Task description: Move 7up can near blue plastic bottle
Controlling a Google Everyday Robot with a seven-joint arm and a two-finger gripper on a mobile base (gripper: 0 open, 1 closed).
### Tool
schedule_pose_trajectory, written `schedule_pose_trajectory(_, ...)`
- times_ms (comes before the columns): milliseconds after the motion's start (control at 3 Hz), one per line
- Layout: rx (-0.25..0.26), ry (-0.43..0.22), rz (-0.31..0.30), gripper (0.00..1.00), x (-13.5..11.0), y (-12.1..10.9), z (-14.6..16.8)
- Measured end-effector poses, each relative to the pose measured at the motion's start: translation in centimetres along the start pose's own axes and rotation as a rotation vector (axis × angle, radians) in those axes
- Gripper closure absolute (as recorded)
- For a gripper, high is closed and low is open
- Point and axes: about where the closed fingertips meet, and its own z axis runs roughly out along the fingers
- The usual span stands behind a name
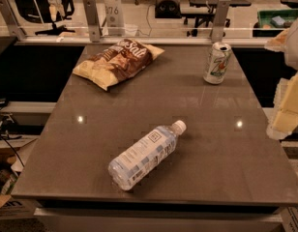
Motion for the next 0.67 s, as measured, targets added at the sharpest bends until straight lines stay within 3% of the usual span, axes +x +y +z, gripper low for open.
schedule_pose_trajectory(333, 0.003, 0.0, 0.001, 0.0, 0.0, 0.0, 0.0)
schedule_pose_trajectory(667, 0.016, -0.013, 0.04, 0.0, -0.1, -1.8, 1.0)
